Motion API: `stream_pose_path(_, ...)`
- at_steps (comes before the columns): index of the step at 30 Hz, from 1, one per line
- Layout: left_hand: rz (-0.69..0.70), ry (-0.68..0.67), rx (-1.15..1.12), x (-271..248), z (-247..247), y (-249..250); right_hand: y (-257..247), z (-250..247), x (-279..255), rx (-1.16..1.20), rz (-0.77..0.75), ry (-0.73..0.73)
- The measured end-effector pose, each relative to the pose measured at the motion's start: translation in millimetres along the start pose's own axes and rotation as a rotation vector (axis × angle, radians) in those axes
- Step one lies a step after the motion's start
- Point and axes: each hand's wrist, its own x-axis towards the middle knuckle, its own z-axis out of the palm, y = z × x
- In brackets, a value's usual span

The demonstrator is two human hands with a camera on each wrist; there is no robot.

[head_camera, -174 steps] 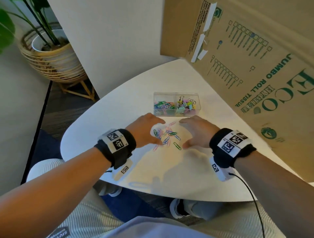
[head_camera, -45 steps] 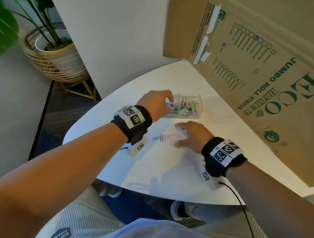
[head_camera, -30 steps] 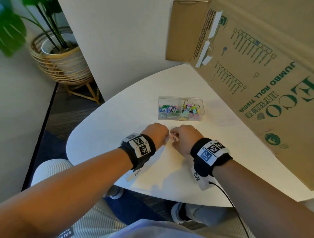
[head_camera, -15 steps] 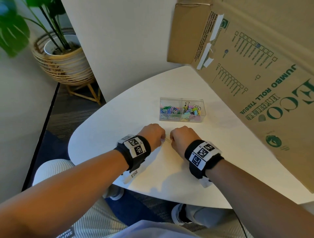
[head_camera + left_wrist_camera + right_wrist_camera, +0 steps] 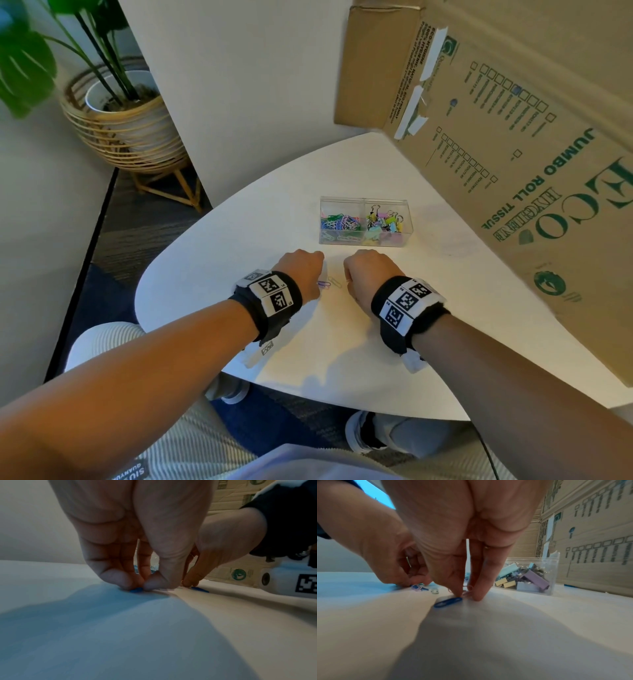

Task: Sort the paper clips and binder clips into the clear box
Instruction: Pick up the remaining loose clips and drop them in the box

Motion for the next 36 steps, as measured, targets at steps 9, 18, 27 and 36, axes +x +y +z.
stream_pose_path(9,-0.025,0.002,-0.047,-2,3,-6,10,-2,8,0.328,0.094,0.108)
stream_pose_path(18,-0.026,-0.049,-0.021,-3,-4,-13,13,-57,38,0.524,0.085,0.518)
stream_pose_path(27,0.080,0.382,-0.471,23,-76,2,18,-52,20,0.491,0.090,0.457)
stream_pose_path(36,0.171,0.327,-0.398,26,-61,11,33,-9,-40,0.311,0.062,-0.072)
